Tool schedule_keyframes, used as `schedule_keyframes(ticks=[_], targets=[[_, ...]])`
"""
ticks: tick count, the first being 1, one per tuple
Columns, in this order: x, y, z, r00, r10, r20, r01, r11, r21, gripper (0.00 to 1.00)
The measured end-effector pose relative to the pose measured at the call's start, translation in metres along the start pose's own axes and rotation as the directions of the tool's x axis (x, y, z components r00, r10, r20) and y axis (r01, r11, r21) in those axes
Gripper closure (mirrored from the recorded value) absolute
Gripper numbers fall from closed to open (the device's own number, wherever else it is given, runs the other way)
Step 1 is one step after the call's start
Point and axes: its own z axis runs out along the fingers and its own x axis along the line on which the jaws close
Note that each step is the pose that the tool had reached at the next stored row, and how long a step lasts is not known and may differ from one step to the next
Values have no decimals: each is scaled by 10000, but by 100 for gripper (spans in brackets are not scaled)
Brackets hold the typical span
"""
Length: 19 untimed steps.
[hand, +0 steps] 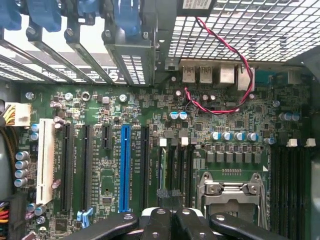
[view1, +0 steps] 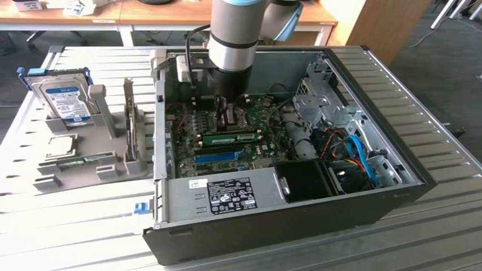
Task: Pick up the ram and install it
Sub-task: 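Press down the ram until it locks into place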
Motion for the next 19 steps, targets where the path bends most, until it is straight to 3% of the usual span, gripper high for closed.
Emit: schedule_keyframes(ticks=[19], targets=[[14, -5, 124, 10000, 1, -2, -1, 10000, 0, 89]])
